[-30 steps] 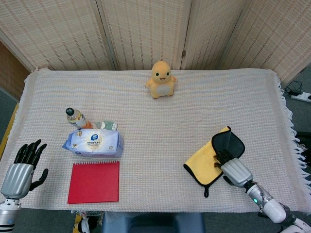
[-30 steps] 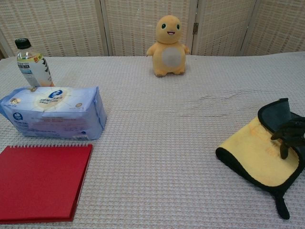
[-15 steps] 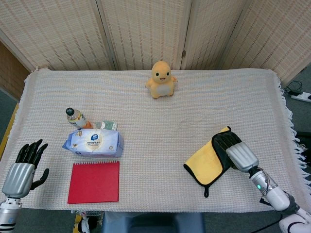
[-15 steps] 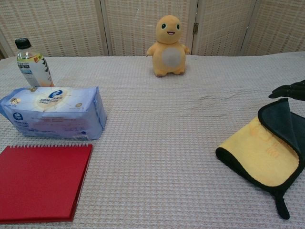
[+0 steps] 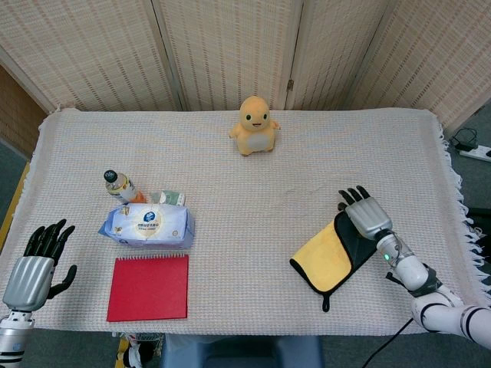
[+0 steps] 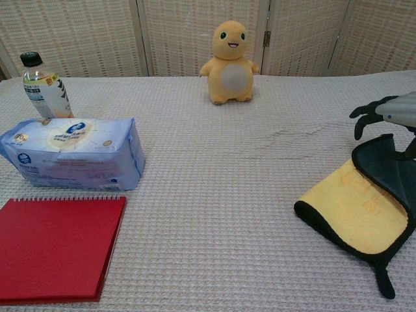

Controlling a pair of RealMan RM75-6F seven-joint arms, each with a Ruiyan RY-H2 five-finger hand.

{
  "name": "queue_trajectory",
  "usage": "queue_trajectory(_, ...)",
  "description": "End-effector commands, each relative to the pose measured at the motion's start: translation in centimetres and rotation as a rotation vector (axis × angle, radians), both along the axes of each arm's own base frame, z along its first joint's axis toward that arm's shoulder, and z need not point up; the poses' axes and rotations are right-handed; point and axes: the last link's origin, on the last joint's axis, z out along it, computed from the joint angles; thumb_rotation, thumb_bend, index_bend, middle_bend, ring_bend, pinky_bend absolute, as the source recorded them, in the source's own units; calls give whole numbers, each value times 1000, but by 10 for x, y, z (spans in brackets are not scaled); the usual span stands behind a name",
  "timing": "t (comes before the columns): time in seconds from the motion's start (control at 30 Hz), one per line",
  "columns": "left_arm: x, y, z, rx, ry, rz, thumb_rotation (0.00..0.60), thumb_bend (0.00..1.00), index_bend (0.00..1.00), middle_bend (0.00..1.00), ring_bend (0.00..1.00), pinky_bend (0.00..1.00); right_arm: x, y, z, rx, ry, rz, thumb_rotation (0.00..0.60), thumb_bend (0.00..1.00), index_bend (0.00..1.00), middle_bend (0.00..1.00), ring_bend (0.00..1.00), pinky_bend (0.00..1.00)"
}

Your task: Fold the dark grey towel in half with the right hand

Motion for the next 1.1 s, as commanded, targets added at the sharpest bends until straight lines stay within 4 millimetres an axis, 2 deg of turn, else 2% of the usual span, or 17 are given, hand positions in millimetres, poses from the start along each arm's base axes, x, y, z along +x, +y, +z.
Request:
queue_trajectory(0.03, -1, 1, 0, 1, 1, 3, 600, 498, 0, 0, 0, 0, 1, -4, -4, 1, -1, -5, 600, 470, 305, 91, 0, 0)
queue_trajectory(0.23, -2, 2, 1, 10, 4, 13, 600, 498, 0, 0, 0, 0, -4, -7, -10, 12, 11, -19, 600, 470, 306, 91, 0, 0)
queue_trajectory(0.4, -3, 4, 2, 21, 4, 21, 600, 498, 0, 0, 0, 0, -16, 2, -7, 30, 45, -35, 600, 470, 327, 91, 0, 0)
queue_trajectory(0.67, -1, 3, -1, 12, 6, 12, 600, 498, 0, 0, 0, 0, -35, 27, 18, 4, 49, -59, 600, 469, 344, 96, 0, 0)
queue_trajectory(0.9, 0, 2, -6, -1, 14, 12, 600, 498, 0, 0, 0, 0, -63, 58, 34, 0, 87, -103, 600, 470, 347, 104, 0, 0)
queue_trajectory(1.1, 1, 2, -9, -7, 20, 14, 600, 498, 0, 0, 0, 0, -91, 74, 44, -31, 113, -142, 600, 470, 347, 104, 0, 0)
